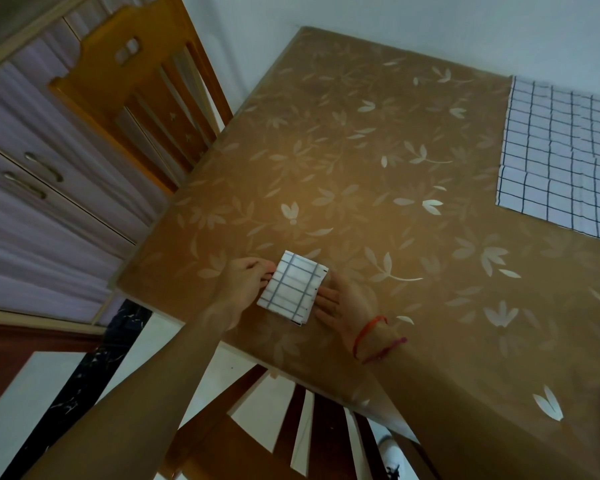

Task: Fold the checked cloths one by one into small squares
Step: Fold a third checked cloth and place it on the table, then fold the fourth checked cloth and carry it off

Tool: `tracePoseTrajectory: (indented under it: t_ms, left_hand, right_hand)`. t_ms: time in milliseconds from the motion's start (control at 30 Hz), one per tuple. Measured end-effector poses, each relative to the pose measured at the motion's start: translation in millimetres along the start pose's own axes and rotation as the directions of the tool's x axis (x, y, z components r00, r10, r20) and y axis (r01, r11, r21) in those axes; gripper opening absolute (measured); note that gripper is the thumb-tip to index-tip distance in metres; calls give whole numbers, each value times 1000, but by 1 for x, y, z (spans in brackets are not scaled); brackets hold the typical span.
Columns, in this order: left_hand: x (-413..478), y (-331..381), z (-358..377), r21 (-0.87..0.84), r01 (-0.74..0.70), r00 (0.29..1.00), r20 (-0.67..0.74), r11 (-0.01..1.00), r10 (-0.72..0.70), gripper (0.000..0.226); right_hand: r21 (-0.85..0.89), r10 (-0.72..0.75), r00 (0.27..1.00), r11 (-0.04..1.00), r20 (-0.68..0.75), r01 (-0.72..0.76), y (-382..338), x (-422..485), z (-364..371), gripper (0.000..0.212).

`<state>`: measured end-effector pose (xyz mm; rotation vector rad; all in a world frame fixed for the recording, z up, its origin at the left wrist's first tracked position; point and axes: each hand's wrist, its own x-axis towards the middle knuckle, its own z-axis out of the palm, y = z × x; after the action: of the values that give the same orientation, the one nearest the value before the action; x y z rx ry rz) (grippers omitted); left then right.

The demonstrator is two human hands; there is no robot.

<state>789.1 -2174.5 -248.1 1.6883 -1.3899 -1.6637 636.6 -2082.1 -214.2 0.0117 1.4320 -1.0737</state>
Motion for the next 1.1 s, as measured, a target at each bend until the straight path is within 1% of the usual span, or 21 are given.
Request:
tracePoseTrajectory:
  t_ms: [400, 500, 567, 600, 633, 700, 733, 800, 900, 933, 1000, 1100]
  left_hand:
    - [-7, 6, 1, 46, -18, 1000, -21, 999, 19, 17]
    - [-11, 8, -1, 132, -46, 998, -31, 990, 50, 20]
    - [-16, 10, 0, 224, -92, 994, -31, 970, 101, 18]
    - [-21, 13, 1, 274, -121, 991, -20, 954, 132, 16]
    - [-26, 16, 3, 325, -157, 986, -2, 933, 167, 17]
    - [-36, 23, 12, 401, -223, 974, 48, 888, 223, 27]
    - [-42, 27, 18, 429, -254, 966, 68, 867, 250, 31]
    - [-52, 36, 32, 473, -317, 946, 94, 822, 311, 33]
    - [-67, 49, 57, 503, -411, 908, 154, 761, 389, 35]
    - [-70, 53, 64, 530, -450, 888, 183, 719, 421, 39]
    - [-78, 61, 81, 611, -512, 848, 251, 604, 466, 47]
    - [-92, 77, 109, 686, -567, 803, 335, 457, 493, 53]
  right_hand:
    - [-31, 2, 1000, 1000, -5, -3, 1, 4, -7, 15]
    - [-29, 10, 1000, 1000, -7, -10, 0, 1, -15, 18]
    - [-52, -40, 999, 998, -11, 40, 0, 1, -21, 12]
    - [-79, -82, 997, 994, -10, 81, -2, -3, -25, 12]
    - [-103, -120, 993, 988, -16, 118, -2, -3, -31, 17]
    - [-206, -179, 984, 963, -13, 173, -3, -4, -49, 41]
    - [-269, -219, 975, 941, -24, 205, -6, -8, -58, 47]
    - [-367, -302, 951, 894, -65, 259, -14, -21, -72, 45]
    - [-516, -358, 929, 815, -94, 262, -27, -43, -99, 55]
    - [-544, -376, 922, 794, -87, 272, -31, -51, -108, 56]
    - [-581, -434, 898, 751, -77, 313, -37, -65, -127, 56]
    - [-707, -526, 847, 627, -76, 326, -46, -88, -160, 56]
